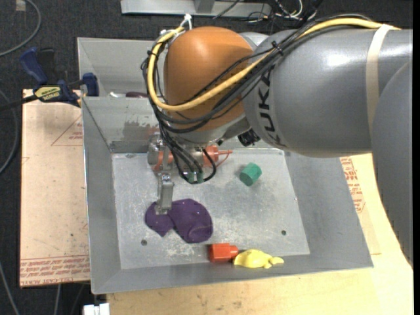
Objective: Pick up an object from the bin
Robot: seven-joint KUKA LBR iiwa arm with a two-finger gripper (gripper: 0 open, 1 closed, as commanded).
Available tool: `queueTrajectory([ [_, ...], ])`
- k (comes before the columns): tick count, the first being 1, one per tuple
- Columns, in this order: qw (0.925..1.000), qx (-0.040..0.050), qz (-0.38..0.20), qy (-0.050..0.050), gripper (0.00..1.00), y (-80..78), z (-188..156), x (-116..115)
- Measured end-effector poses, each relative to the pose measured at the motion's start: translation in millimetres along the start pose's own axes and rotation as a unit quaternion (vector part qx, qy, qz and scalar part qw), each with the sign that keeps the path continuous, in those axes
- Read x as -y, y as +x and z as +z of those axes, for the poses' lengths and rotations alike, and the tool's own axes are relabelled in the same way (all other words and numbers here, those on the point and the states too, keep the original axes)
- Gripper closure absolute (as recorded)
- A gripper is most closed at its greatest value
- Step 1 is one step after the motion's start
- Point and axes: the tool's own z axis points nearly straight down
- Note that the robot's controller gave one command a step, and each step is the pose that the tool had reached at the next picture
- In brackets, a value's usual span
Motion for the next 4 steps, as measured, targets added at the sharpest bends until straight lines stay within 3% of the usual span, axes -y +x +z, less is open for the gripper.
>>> queueTrajectory([
  [1,1.0000,0.0036,0.002,-0.001,0.00,-1.5,-4.8,1.3],
  [2,0.9999,0.0048,-0.010,-0.002,0.00,19.6,42.0,28.6],
  [3,0.9977,0.0057,-0.067,-0.001,0.00,5.5,94.3,40.3],
  [4,0.9924,0.0055,-0.123,-0.002,1.00,-3.2,173.1,76.4],
])
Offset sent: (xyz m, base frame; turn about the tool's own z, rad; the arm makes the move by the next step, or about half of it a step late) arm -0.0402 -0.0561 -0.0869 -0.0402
